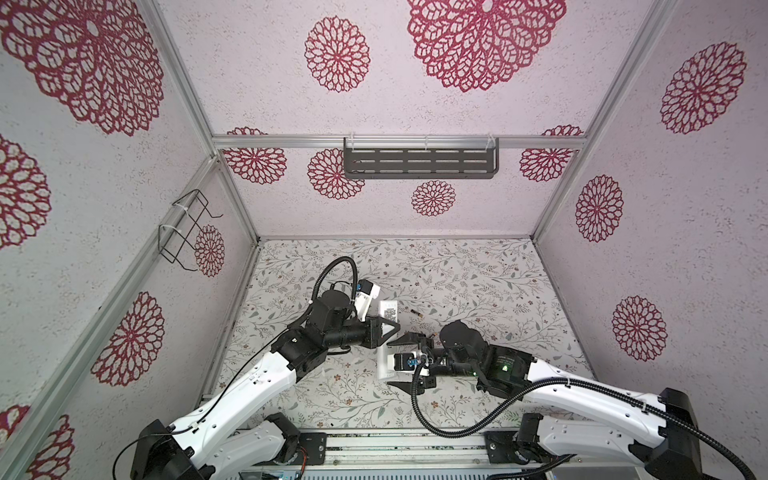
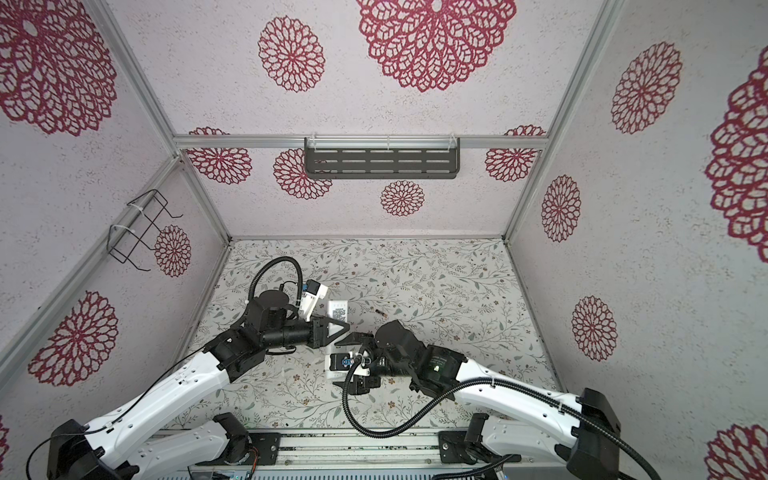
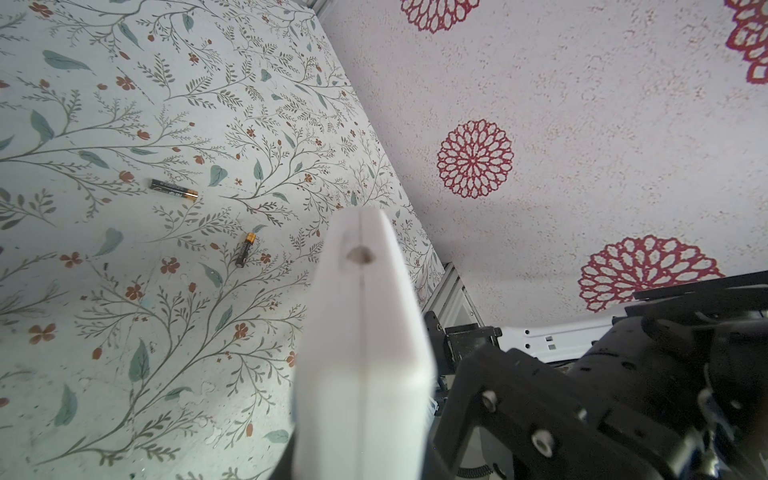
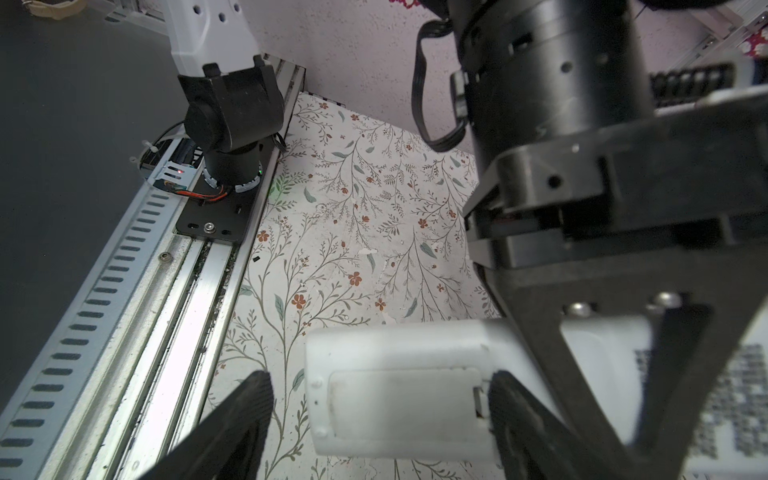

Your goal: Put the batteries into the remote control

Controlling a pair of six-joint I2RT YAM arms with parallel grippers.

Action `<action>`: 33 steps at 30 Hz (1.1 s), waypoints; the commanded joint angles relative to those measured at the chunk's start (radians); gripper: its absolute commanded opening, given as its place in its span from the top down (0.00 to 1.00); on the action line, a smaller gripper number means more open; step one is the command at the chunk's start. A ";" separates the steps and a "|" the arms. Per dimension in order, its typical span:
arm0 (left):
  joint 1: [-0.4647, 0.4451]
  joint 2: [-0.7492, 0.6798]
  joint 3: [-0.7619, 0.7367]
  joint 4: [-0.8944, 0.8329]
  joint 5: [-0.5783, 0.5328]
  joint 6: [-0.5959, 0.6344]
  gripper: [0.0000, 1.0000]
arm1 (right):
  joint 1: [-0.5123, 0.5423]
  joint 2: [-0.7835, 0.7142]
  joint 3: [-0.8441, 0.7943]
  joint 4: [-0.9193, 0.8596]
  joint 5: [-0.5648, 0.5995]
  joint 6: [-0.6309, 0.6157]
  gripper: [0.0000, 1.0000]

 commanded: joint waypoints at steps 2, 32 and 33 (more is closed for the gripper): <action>-0.002 -0.030 0.006 0.078 0.037 -0.013 0.99 | -0.005 0.047 0.004 -0.067 0.017 0.003 0.17; 0.016 -0.040 -0.009 0.097 0.039 -0.017 0.99 | 0.016 0.145 0.067 -0.207 -0.170 0.020 0.21; 0.016 -0.040 -0.009 0.095 0.040 -0.017 0.99 | 0.017 0.146 0.071 -0.216 -0.184 0.020 0.21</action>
